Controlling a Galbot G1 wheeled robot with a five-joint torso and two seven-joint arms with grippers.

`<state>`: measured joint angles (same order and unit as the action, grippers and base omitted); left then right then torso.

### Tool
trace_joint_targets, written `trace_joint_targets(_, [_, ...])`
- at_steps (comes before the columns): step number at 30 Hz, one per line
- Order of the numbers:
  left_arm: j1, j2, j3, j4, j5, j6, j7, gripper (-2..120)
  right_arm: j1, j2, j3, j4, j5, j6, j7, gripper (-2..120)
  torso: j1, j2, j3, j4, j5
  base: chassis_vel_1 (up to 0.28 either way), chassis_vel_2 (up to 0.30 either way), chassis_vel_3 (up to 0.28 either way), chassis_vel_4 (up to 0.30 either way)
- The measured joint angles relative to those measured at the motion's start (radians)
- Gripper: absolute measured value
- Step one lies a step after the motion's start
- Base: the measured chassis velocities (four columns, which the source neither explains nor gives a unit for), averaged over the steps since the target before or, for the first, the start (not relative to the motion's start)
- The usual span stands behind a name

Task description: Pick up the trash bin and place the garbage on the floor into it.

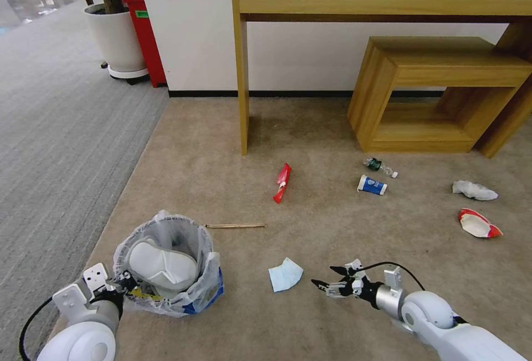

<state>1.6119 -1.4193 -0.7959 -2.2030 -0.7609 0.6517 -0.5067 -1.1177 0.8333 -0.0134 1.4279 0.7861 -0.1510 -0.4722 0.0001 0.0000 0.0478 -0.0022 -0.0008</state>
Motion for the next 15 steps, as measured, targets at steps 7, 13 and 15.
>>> trace_joint_targets(7, [-0.010,0.001,0.004,0.018,0.003,0.000,0.000,0,0.007,0.017,-0.030,-0.002,-0.001,0.009,0.008,100,0.000,0.000,0.000,0.0000,0.0000,0.000,0.000,0.000,0.000])
trace_joint_targets(13, [-0.019,0.000,0.014,0.027,0.008,-0.001,0.000,0,0.010,0.014,-0.049,0.003,0.000,0.015,0.008,100,0.000,0.000,0.000,-0.0001,-0.0001,0.000,0.000,0.000,0.000])
trace_joint_targets(15, [-0.021,-0.001,0.018,0.029,0.010,-0.001,0.000,0,0.012,0.012,-0.058,0.004,0.002,0.015,0.008,100,0.000,0.000,0.000,0.0000,-0.0001,0.000,0.000,0.000,0.000])
